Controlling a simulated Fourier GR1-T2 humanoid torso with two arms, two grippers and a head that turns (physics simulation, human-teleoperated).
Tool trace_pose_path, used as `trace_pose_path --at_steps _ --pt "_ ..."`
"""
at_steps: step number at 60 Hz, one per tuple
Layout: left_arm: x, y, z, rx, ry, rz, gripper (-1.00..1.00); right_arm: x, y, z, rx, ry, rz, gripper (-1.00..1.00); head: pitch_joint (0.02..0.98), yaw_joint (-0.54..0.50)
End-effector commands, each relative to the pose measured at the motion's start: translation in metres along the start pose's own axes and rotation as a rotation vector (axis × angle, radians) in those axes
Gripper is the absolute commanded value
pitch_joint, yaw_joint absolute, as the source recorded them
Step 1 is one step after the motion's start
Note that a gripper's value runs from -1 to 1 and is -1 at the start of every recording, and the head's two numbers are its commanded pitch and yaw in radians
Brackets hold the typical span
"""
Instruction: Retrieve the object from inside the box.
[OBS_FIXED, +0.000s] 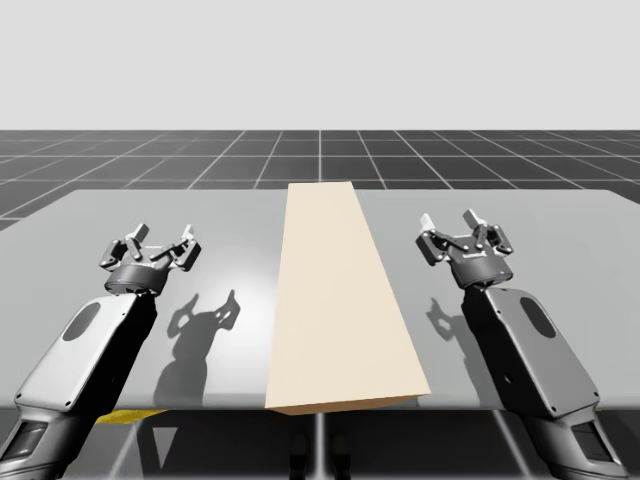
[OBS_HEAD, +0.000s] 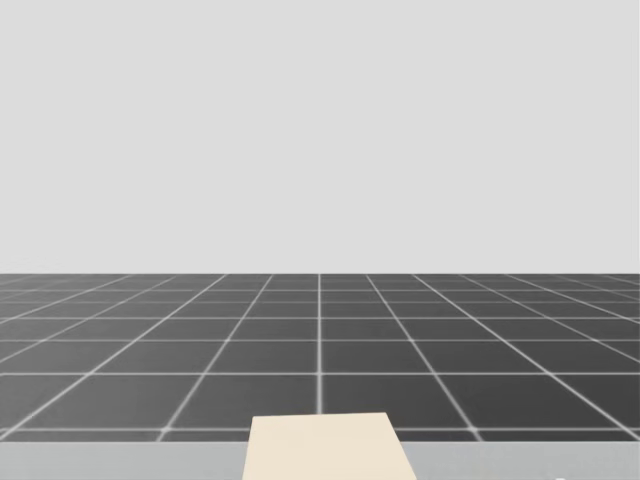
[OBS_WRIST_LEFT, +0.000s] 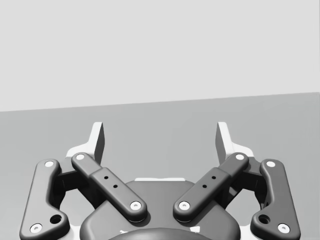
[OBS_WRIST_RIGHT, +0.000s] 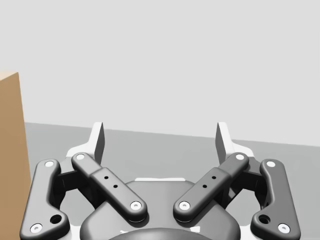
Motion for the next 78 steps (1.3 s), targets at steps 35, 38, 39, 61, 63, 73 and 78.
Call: trace_pose_path --at_steps 35,38,39,61,63,73,78 --pt "-0.012 -0.083 0.046 -0.648 0.151 -0.184 -1.0 -0.011 0.005 0.026 0.546 0.147 0.064 -1.0 0.076 -0.02" --pt "-0.011 -0.095 0.052 -0.694 0.151 -0.181 -1.0 -0.011 0.009 0.028 0.584 0.135 0.074 -1.0 0.077 -0.02" --pt "-0.011 -0.097 0.054 -0.705 0.151 -0.182 -1.0 -0.011 0.01 0.029 0.595 0.133 0.073 -1.0 0.077 -0.02" --pt "-0.011 -0.138 0.087 -0.934 0.177 -0.19 -1.0 -0.013 0.026 0.041 0.745 0.093 0.116 -1.0 0.079 -0.02" --pt "-0.011 -0.141 0.089 -0.952 0.18 -0.18 -1.0 -0.013 0.026 0.041 0.745 0.093 0.117 -1.0 0.08 -0.02" --pt "-0.009 -0.154 0.095 -1.019 0.163 -0.122 -1.0 -0.014 0.028 0.041 0.747 0.09 0.122 -1.0 0.082 -0.03" --pt "-0.012 -0.165 0.094 -1.026 0.167 -0.111 -1.0 -0.014 0.03 0.041 0.748 0.086 0.125 -1.0 0.085 -0.02"
